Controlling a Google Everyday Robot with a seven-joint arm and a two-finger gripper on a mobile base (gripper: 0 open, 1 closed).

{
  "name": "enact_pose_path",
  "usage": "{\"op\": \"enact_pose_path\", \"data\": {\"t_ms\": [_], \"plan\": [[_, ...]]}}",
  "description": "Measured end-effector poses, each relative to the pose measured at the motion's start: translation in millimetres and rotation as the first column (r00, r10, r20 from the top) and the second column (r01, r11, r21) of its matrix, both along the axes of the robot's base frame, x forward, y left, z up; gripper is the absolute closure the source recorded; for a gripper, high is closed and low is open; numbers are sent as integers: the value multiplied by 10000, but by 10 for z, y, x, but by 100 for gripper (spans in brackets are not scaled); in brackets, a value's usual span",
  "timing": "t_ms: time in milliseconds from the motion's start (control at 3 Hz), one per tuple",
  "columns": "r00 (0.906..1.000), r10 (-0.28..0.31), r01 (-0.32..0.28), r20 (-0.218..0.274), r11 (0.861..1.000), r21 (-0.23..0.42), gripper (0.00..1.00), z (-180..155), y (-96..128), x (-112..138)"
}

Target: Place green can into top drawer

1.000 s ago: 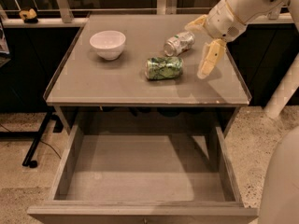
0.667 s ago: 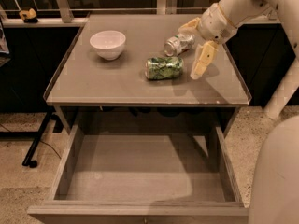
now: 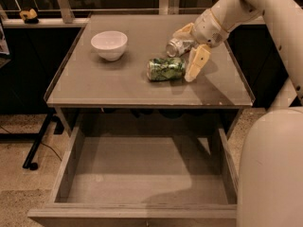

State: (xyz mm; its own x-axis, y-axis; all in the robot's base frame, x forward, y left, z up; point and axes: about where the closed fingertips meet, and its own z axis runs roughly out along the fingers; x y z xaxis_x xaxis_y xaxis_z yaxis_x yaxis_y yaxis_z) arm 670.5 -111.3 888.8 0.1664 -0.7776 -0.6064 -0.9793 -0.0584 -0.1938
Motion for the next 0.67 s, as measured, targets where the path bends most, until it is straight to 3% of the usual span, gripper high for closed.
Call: {"op": "enact_pose_path", "data": {"t_ms": [667], "plan": [[9984,27,-19,-570,9999,143,0,-194,109,67]]}}
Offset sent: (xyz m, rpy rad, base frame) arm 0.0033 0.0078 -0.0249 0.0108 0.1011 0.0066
